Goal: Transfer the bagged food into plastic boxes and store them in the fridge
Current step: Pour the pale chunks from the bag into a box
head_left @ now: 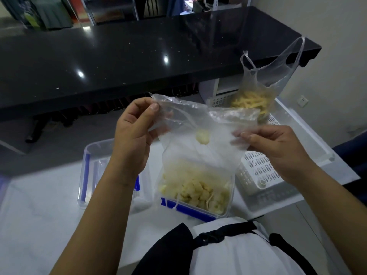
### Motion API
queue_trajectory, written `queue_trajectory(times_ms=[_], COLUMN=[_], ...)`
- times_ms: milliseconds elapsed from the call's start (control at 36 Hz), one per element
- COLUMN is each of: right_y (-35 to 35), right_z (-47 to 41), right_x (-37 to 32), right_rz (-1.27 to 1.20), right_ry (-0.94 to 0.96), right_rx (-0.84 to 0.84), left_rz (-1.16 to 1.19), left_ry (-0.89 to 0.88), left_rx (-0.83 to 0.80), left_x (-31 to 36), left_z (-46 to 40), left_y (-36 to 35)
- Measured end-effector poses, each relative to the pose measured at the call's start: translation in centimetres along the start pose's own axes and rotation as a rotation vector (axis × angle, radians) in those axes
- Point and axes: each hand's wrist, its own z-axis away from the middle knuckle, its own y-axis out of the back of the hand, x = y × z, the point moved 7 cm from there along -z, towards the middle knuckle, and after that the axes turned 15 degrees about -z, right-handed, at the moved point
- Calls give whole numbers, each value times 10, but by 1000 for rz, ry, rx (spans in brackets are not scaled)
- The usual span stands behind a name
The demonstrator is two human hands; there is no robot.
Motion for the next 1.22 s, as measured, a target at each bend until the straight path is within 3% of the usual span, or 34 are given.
queue_trajectory(times_ms=[139,306,583,833,1222], right_y=[0,11,16,30,85], right_z=[2,-2,-5,-16,-8], right_x=[-1,-13,-17,-24,-26], right_rz=[-61,-39,-120,-129,-183], right_ry=[42,101,91,88,6], right_rx=[34,117,105,107,337], left_rz=[-172,-212,-179,-166,-123], left_ry=[168,132,126,146,230], left_rx=[-177,-49,-133,-104,-58], left_x=[-32,-33,-20,-20,-37], left_z=[7,7,8,7,-24], left_y=[-14,-6,-3,-12,-79])
